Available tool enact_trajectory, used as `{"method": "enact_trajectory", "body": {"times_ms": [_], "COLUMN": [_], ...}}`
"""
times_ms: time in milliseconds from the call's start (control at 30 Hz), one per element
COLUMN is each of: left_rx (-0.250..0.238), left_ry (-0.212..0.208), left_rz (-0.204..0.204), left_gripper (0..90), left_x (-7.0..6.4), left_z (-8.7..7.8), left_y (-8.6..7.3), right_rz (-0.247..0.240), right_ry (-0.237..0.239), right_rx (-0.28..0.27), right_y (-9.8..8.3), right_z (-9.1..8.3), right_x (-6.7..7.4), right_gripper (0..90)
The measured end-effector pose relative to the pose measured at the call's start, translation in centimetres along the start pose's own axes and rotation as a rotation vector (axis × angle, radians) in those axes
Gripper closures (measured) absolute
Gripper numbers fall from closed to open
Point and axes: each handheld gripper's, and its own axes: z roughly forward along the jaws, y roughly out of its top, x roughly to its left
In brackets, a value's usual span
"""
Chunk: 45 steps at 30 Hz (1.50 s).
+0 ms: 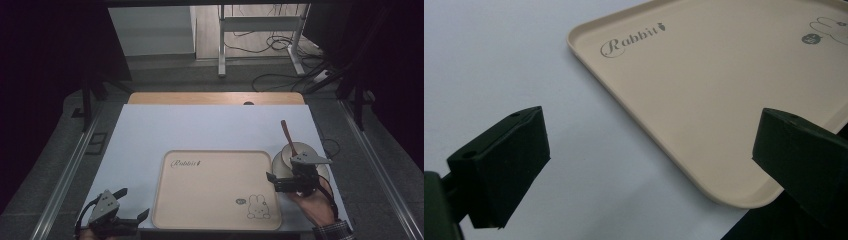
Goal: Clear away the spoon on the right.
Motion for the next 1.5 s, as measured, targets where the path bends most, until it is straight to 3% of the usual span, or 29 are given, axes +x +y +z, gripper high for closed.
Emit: {"method": "enact_trajectory", "body": {"times_ms": [133, 633, 1100, 1500], "left_rx": [0.001, 0.002, 0.001, 0.004], "left_ry": [-0.001, -0.002, -0.003, -0.005], "left_rz": [0.002, 0.005, 0.005, 0.007], "left_gripper": [1.4, 1.4, 1.5, 1.5], "left_x": [0.0, 0.0, 0.0, 0.0], "left_z": [0.0, 0.0, 0.0, 0.0], "left_y": [0.0, 0.0, 0.0, 0.0], "right_rz": [-0.015, -0.007, 0.013, -0.001], "right_ry": [-0.009, -0.048, -0.081, -0.139], "right_rx": [0.019, 0.041, 0.061, 0.098], "right_y": [0.4, 2.0, 3.3, 4.7], "right_z": [0.3, 0.4, 1.0, 1.6], "right_x": [-0.1, -2.0, -3.9, -5.5], "right_gripper": [0.0, 17.9, 19.0, 29.6]}}
